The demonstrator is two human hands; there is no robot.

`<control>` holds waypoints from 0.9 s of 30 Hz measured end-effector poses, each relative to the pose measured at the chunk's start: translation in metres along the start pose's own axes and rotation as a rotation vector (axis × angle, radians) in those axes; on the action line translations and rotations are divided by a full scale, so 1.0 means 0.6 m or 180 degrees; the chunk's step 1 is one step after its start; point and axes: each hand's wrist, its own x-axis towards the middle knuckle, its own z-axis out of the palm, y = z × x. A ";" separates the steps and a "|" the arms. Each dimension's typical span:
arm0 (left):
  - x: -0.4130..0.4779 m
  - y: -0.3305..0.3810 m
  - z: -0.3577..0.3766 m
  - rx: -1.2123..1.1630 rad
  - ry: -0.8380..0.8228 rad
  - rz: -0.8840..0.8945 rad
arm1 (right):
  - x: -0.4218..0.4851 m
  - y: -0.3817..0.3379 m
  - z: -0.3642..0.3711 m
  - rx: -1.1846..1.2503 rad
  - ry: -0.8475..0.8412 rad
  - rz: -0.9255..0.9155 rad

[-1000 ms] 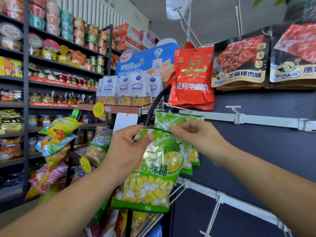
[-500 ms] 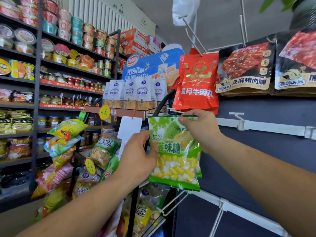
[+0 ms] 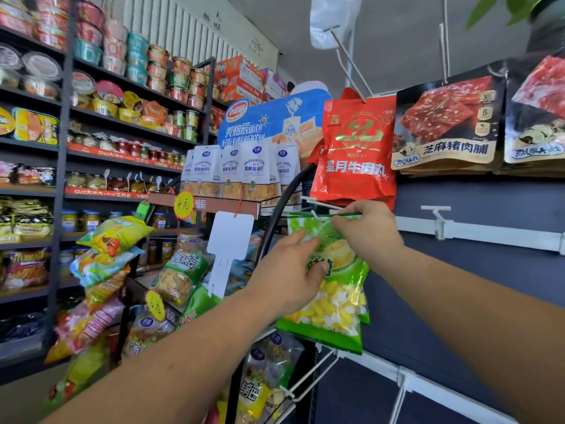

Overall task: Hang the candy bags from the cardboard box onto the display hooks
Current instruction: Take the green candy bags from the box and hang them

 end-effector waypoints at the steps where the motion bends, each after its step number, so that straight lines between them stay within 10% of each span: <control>1: 0.001 -0.002 0.008 0.0053 -0.0055 -0.0015 | 0.002 0.001 -0.005 -0.0531 0.0040 -0.0126; 8: -0.028 -0.016 0.039 -0.0290 0.0058 0.0055 | -0.023 0.035 -0.024 -0.1858 0.0765 -0.1824; 12: -0.060 -0.039 0.023 -0.0606 0.0324 -0.0258 | -0.063 0.066 -0.006 -0.2505 -0.0013 -0.3302; 16: -0.108 -0.066 0.007 -0.0748 0.0435 -0.0468 | -0.087 0.060 0.023 -0.3458 -0.1335 -0.2356; 27: -0.283 -0.037 0.001 -0.1058 0.0373 -0.0641 | -0.287 0.015 -0.003 -0.2436 -0.1872 -0.1486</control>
